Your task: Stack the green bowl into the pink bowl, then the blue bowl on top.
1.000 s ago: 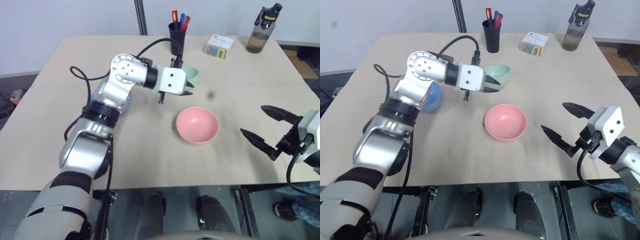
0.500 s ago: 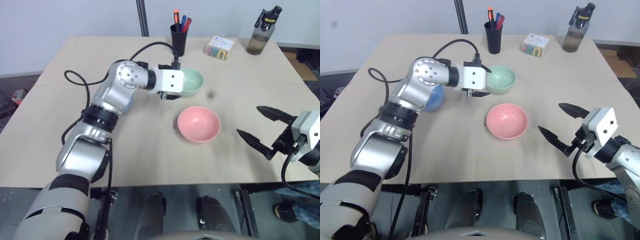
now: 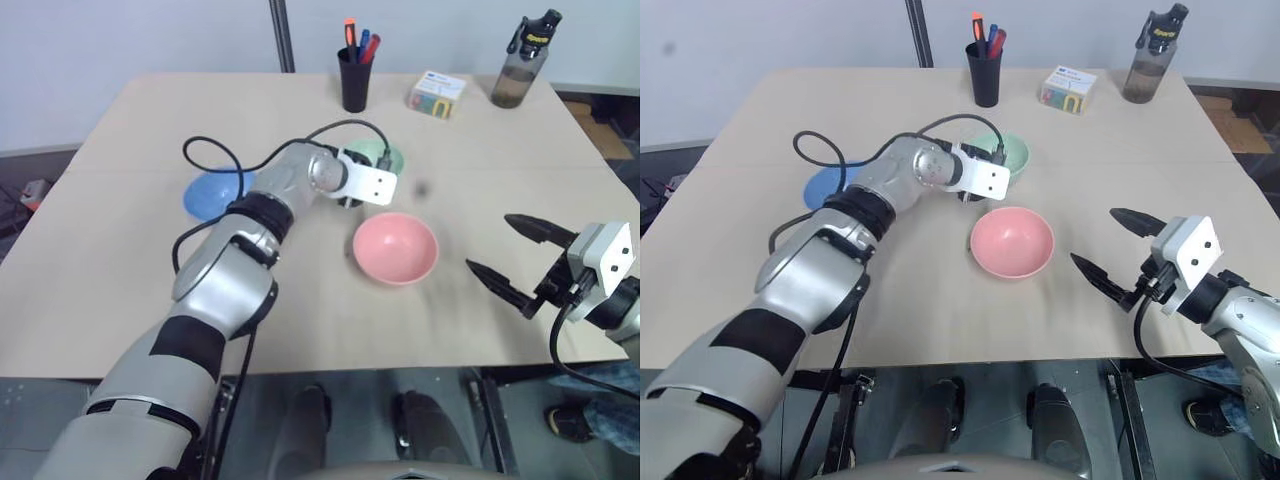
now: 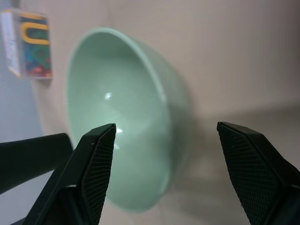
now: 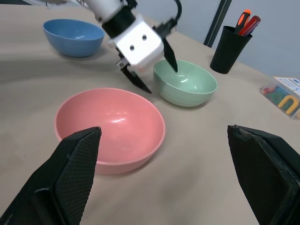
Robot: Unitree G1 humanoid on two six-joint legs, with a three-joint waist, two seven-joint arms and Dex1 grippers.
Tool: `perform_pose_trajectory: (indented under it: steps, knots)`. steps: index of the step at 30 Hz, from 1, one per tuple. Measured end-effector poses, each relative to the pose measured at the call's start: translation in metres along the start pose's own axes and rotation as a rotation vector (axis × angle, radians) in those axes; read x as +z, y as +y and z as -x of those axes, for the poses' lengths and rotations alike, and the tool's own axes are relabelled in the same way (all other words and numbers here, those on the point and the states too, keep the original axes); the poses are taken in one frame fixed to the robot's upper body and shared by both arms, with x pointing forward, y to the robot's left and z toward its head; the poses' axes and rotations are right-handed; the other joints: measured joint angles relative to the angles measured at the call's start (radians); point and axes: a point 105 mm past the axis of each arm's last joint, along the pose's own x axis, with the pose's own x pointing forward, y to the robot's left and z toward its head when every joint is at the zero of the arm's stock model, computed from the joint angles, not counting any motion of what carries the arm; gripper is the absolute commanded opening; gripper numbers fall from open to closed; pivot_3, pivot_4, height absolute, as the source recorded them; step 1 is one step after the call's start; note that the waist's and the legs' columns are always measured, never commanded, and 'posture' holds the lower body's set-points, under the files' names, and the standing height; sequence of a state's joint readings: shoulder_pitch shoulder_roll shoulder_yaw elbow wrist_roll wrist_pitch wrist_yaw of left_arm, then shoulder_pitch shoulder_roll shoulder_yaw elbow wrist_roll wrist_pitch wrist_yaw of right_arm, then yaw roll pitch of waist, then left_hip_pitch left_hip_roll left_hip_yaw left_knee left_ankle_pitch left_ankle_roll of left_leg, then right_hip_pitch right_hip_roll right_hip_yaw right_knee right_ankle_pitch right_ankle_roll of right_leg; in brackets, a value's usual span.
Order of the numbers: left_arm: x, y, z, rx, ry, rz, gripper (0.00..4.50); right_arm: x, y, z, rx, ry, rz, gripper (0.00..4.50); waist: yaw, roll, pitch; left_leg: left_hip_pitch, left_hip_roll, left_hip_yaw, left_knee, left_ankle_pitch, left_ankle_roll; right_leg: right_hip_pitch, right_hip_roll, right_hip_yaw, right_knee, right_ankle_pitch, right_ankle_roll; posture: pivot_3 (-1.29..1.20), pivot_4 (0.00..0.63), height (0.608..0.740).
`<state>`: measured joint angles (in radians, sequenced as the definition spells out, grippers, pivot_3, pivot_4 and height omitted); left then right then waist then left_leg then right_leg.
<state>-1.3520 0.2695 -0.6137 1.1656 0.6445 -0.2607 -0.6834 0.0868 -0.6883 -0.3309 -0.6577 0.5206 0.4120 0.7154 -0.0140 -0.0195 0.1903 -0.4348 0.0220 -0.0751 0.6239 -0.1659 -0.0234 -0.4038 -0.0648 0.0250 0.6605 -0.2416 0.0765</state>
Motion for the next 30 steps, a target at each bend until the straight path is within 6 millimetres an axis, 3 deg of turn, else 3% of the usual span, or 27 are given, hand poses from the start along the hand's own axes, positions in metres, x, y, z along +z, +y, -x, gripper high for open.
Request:
perform_pose_trajectory:
  steps: [1, 2, 3, 5, 6, 10, 16, 19, 22, 23, 27, 30]
  knots:
    - [-0.001, -0.002, -0.002, -0.003, 0.015, -0.011, 3.00, 0.000, 0.000, 0.000, -0.001, 0.001, -0.001, 4.50, 0.001, 0.000, 0.000, 0.000, 0.000, 0.000, 0.000, 0.000, 0.000, 0.000, 0.000, 0.000, 0.000, 0.000, 0.000, 0.00, 0.150, 0.740]
    - [-0.003, -0.004, -0.004, -0.005, 0.026, -0.016, 2.46, 0.000, 0.000, 0.000, -0.001, 0.000, 0.000, 4.50, 0.001, 0.000, 0.000, 0.000, 0.000, 0.000, 0.000, 0.000, 0.000, 0.000, 0.000, 0.000, 0.000, 0.000, 0.000, 0.00, 0.150, 0.740]
    - [-0.003, -0.005, -0.005, -0.006, 0.032, -0.018, 2.28, 0.000, 0.000, 0.000, -0.002, 0.000, 0.001, 4.50, 0.001, 0.000, 0.000, 0.000, 0.000, 0.000, 0.000, 0.000, 0.000, 0.000, 0.000, 0.000, 0.000, 0.000, 0.000, 0.00, 0.150, 0.740]
    - [-0.002, -0.005, -0.006, -0.003, 0.036, -0.019, 1.44, 0.000, -0.001, 0.000, -0.003, -0.001, 0.002, 4.50, 0.002, 0.000, 0.000, 0.000, 0.000, 0.000, 0.000, 0.000, 0.000, 0.000, 0.000, 0.000, 0.000, 0.000, 0.000, 0.00, 0.150, 0.740]
    - [-0.002, -0.005, -0.007, 0.000, 0.037, -0.021, 1.32, 0.000, -0.001, 0.000, -0.004, -0.001, 0.002, 4.50, 0.002, 0.000, 0.000, 0.000, 0.000, 0.000, 0.000, 0.000, 0.000, 0.000, 0.000, 0.000, 0.000, 0.000, 0.000, 0.00, 0.150, 0.740]
    - [0.000, -0.002, -0.007, 0.013, 0.037, -0.023, 0.06, 0.000, -0.001, 0.000, -0.007, -0.001, 0.003, 4.50, 0.002, 0.000, 0.000, 0.000, 0.000, 0.000, 0.000, 0.000, 0.000, 0.000, 0.000, 0.000, 0.000, 0.000, 0.000, 0.00, 0.150, 0.740]
    - [0.008, 0.001, -0.004, 0.020, -0.038, -0.016, 0.06, 0.000, -0.001, 0.000, -0.010, -0.001, 0.006, 4.50, 0.002, 0.000, 0.000, -0.001, 0.000, 0.000, 0.000, 0.000, 0.000, 0.000, 0.000, 0.000, 0.000, 0.000, 0.000, 0.00, 0.150, 0.740]
    - [0.024, 0.013, 0.012, 0.049, -0.215, 0.034, 0.06, 0.000, -0.001, 0.000, -0.010, -0.002, 0.007, 4.50, 0.000, 0.000, 0.000, 0.000, 0.000, 0.001, -0.001, 0.000, 0.000, 0.000, -0.001, 0.001, 0.000, 0.000, 0.000, 0.00, 0.150, 0.740]
    - [0.056, 0.009, 0.061, 0.065, -0.628, 0.097, 0.06, -0.005, 0.001, 0.004, -0.016, 0.014, -0.007, 4.50, -0.007, 0.002, 0.000, 0.003, 0.001, 0.002, -0.007, 0.000, 0.000, -0.001, -0.001, 0.002, 0.000, 0.003, -0.005, 0.00, 0.150, 0.740]
    - [0.060, 0.003, 0.074, 0.044, -0.695, 0.079, 0.06, -0.007, 0.002, 0.005, -0.018, 0.021, -0.012, 4.50, -0.007, 0.002, 0.000, 0.003, 0.001, 0.002, -0.007, 0.000, 0.000, -0.001, 0.000, 0.002, 0.000, 0.003, -0.005, 0.00, 0.150, 0.740]
    - [0.062, -0.009, 0.120, -0.041, -0.794, 0.064, 0.06, -0.008, 0.001, 0.008, -0.026, 0.024, -0.011, 4.50, -0.003, 0.003, 0.000, 0.004, 0.001, 0.001, -0.006, 0.000, 0.000, 0.000, 0.000, 0.002, 0.001, 0.002, -0.005, 0.00, 0.150, 0.740]
    - [0.064, -0.027, 0.133, -0.124, -0.816, 0.037, 0.06, -0.009, 0.000, 0.010, -0.034, 0.028, -0.011, 4.50, 0.002, 0.003, 0.000, 0.004, 0.001, 0.001, 0.000, 0.000, 0.000, 0.003, 0.000, 0.002, 0.001, -0.002, -0.005, 0.00, 0.150, 0.740]
